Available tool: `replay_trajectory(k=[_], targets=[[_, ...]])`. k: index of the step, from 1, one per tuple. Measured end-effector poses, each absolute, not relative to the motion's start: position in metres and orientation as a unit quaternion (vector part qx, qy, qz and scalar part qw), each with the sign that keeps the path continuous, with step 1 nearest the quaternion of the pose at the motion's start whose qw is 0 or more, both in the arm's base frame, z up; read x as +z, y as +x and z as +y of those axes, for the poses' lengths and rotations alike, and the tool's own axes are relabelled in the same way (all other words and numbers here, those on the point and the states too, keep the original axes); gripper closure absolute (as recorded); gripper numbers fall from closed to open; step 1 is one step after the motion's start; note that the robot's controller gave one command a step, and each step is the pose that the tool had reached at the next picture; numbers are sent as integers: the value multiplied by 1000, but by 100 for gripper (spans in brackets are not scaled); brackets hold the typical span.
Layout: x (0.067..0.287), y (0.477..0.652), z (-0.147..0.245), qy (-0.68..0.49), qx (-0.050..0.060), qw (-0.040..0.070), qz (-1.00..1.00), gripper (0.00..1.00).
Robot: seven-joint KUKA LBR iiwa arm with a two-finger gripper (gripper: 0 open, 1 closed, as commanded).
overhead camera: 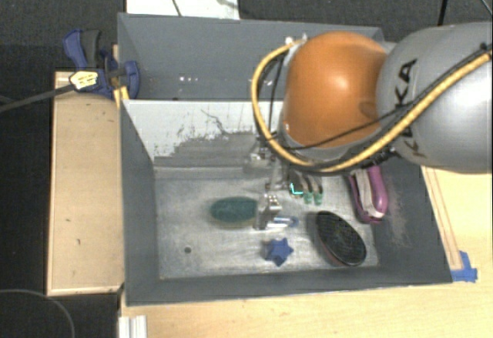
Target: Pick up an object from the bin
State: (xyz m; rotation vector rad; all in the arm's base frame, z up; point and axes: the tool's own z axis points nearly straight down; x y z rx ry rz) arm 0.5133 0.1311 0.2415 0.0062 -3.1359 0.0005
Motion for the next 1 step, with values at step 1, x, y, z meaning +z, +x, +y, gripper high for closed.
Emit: replay_trajectory(k=[1], targets=[[142, 525, 128, 86, 0, 2, -996, 0]])
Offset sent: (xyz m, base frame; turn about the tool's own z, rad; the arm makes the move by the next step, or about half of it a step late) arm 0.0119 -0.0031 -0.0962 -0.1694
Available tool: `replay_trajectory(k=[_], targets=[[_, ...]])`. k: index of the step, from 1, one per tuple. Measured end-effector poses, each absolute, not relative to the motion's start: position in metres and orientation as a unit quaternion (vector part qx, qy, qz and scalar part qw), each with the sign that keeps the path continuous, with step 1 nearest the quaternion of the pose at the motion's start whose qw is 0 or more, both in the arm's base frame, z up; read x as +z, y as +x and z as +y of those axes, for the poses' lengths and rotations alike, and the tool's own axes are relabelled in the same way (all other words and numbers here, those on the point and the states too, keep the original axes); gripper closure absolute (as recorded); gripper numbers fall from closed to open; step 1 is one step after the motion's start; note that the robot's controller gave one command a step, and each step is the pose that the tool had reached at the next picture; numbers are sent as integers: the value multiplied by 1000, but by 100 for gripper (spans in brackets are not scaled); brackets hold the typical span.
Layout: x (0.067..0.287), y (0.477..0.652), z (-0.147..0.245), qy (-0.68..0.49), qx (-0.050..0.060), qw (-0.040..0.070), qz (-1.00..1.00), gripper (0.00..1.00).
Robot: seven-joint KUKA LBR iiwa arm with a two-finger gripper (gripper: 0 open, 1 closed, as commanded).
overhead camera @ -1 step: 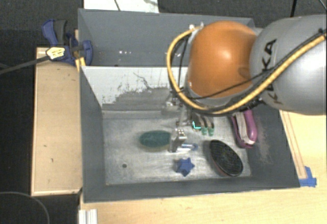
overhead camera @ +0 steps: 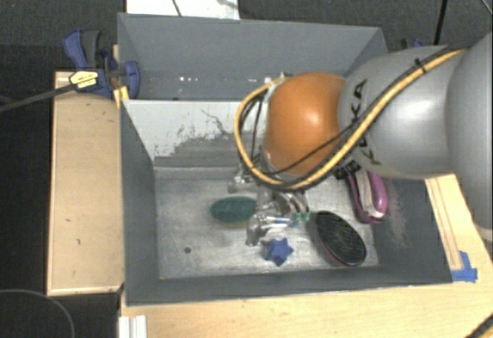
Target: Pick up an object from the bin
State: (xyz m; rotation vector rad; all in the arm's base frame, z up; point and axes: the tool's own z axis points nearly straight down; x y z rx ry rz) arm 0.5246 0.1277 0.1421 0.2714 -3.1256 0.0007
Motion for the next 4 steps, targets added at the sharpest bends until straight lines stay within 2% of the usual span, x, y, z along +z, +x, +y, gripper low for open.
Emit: replay_trajectory(k=[1, 2, 3, 4], targets=[[169, 530, 158, 200, -1, -3, -980, 0], [79, 539, 122, 311, 0, 1, -950, 0], [81, 540, 123, 308, -1, -1, -951, 100], [220, 549, 109, 375, 1, -5, -927, 100]])
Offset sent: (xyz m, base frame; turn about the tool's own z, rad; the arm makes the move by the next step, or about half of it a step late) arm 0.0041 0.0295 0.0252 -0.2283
